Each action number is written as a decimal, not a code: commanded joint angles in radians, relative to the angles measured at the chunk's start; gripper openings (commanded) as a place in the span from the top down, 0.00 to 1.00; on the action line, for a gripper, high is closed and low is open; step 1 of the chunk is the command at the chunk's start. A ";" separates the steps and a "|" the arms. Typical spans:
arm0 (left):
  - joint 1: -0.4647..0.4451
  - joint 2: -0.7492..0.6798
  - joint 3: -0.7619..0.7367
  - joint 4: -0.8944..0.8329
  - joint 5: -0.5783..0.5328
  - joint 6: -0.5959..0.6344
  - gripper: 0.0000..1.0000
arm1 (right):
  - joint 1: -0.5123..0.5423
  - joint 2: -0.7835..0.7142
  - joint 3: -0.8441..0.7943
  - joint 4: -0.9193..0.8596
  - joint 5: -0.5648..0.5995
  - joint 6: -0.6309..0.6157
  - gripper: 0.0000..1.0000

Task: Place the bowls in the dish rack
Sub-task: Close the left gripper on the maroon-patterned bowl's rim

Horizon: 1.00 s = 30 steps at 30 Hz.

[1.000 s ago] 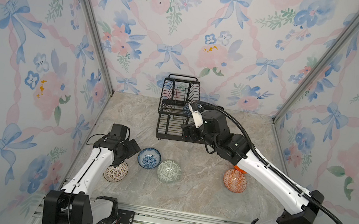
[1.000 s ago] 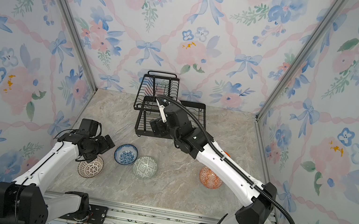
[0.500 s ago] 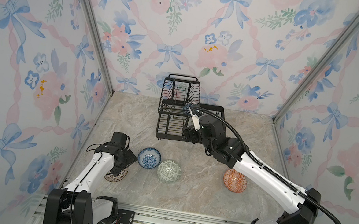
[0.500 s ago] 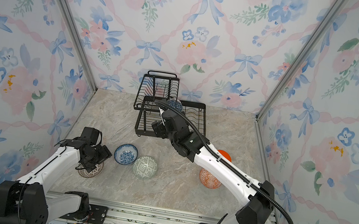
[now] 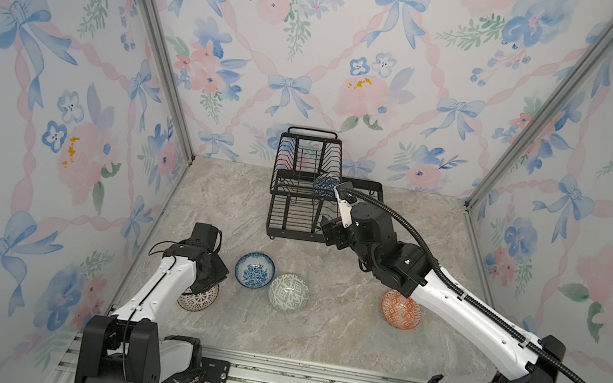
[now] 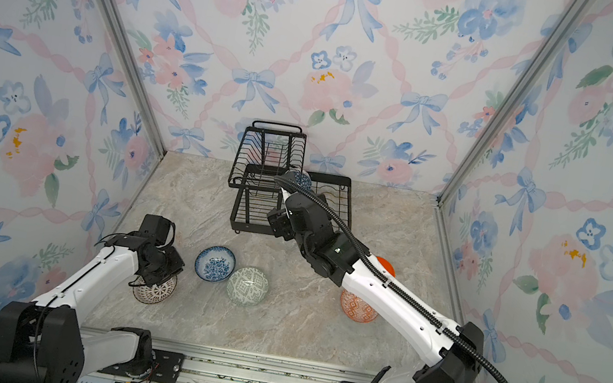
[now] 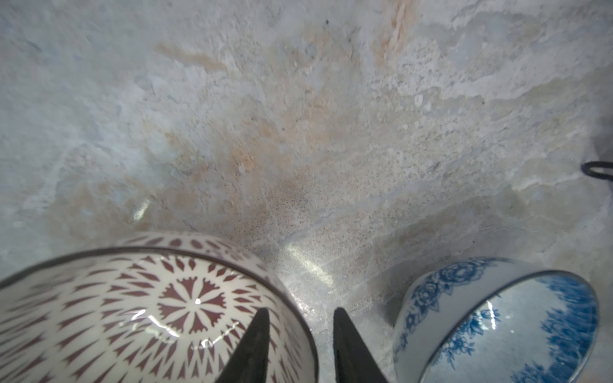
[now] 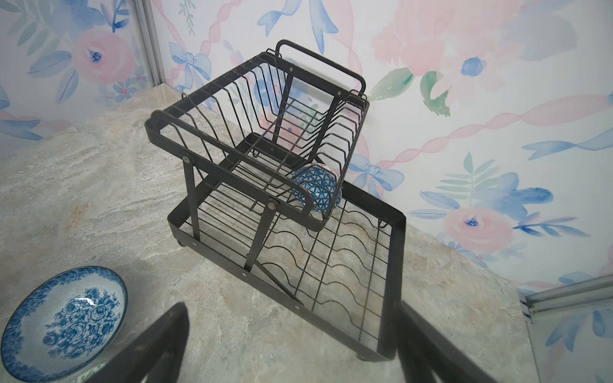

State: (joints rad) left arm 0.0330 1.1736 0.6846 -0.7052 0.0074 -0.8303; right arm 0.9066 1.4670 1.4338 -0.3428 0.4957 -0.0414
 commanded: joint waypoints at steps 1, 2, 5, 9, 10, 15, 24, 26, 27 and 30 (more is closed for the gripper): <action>0.005 0.019 0.036 -0.015 -0.022 0.049 0.84 | 0.010 -0.029 -0.016 0.010 0.031 0.009 0.03; 0.006 0.025 0.042 -0.015 -0.023 0.053 0.87 | 0.011 -0.031 -0.017 0.010 0.035 0.009 0.03; 0.005 0.051 0.044 -0.016 -0.017 0.068 0.88 | 0.011 -0.037 -0.019 0.011 0.047 0.006 0.03; 0.005 0.078 0.088 -0.015 -0.011 0.084 0.95 | 0.011 -0.049 -0.028 0.011 0.060 0.002 0.03; 0.005 0.081 0.094 -0.015 -0.011 0.085 0.95 | 0.010 -0.052 -0.034 0.012 0.064 0.002 0.03; 0.004 0.103 0.169 -0.014 -0.021 0.089 1.00 | 0.011 -0.063 -0.047 0.010 0.069 -0.003 0.03; -0.041 0.316 0.420 -0.010 -0.013 0.069 1.00 | 0.011 -0.042 -0.013 -0.002 0.053 0.011 0.03; -0.060 0.368 0.470 -0.010 -0.036 0.067 1.00 | 0.011 -0.040 -0.008 -0.007 0.052 0.013 0.03; -0.070 0.402 0.497 -0.010 -0.036 0.068 1.00 | 0.011 -0.042 -0.007 -0.009 0.051 0.013 0.03; -0.103 0.496 0.562 -0.011 -0.028 0.073 1.00 | 0.011 -0.049 -0.009 -0.017 0.060 0.014 0.03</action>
State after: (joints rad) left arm -0.0463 1.6135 1.1908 -0.7200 -0.0116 -0.7628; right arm 0.9073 1.4326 1.4002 -0.3435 0.5396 -0.0372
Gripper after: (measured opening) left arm 0.048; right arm 0.967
